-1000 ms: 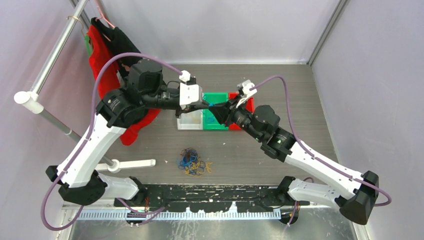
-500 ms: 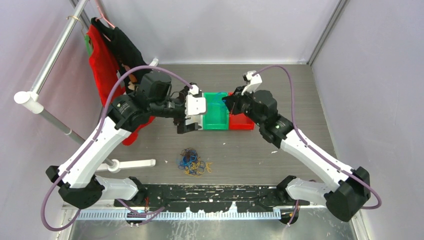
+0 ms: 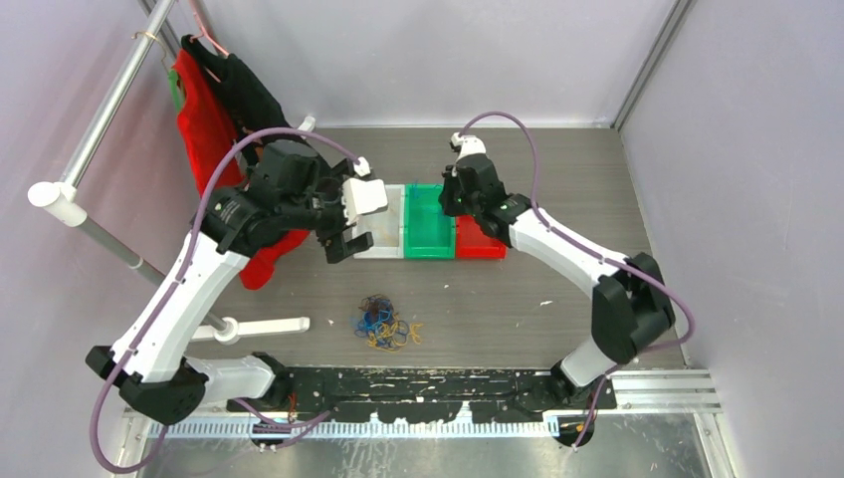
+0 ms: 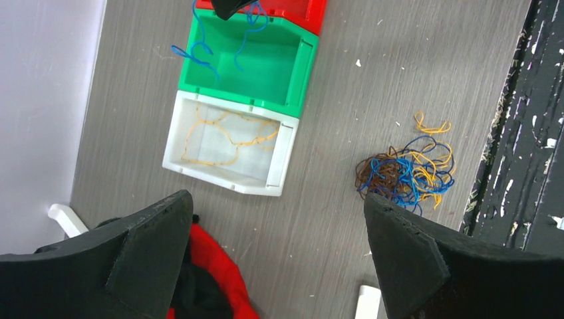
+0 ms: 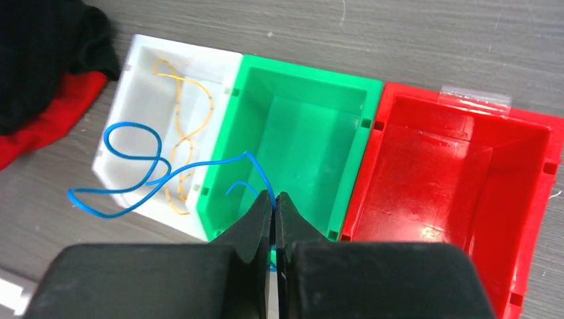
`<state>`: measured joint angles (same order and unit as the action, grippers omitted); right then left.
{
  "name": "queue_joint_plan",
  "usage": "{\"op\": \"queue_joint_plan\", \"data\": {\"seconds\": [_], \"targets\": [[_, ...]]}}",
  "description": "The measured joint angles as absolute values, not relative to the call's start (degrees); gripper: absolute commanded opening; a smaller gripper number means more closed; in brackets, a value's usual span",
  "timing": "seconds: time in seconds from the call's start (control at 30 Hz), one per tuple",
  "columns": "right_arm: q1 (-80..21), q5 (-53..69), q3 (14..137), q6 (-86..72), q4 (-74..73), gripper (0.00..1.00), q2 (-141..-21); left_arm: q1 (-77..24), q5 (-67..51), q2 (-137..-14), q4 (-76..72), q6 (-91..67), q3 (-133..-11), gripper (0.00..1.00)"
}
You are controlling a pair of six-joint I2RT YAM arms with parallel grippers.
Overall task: Untangle the cables
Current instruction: Place the cable in the bin.
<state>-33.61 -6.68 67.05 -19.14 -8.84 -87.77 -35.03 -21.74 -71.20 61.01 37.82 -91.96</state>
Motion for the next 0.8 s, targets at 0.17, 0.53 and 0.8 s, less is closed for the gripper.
{"op": "queue_joint_plan", "data": {"seconds": [0.17, 0.53, 0.8], "targets": [[-32.97, -8.6, 69.1, -19.9, -9.56, 0.11, -94.06, -34.48, -21.08, -67.18, 61.21, 37.69, -89.86, 0.99], [-32.77, -9.26, 74.15, -24.21, -12.1, 0.29, -99.15, -34.48, -20.95, -64.4, 61.14, 36.99, -89.17, 0.99], [-33.54, -9.28, 74.91, -24.69, -11.81, 0.4, -98.78, -34.41, -19.2, -64.07, 61.04, 35.77, -87.74, 0.99]]}}
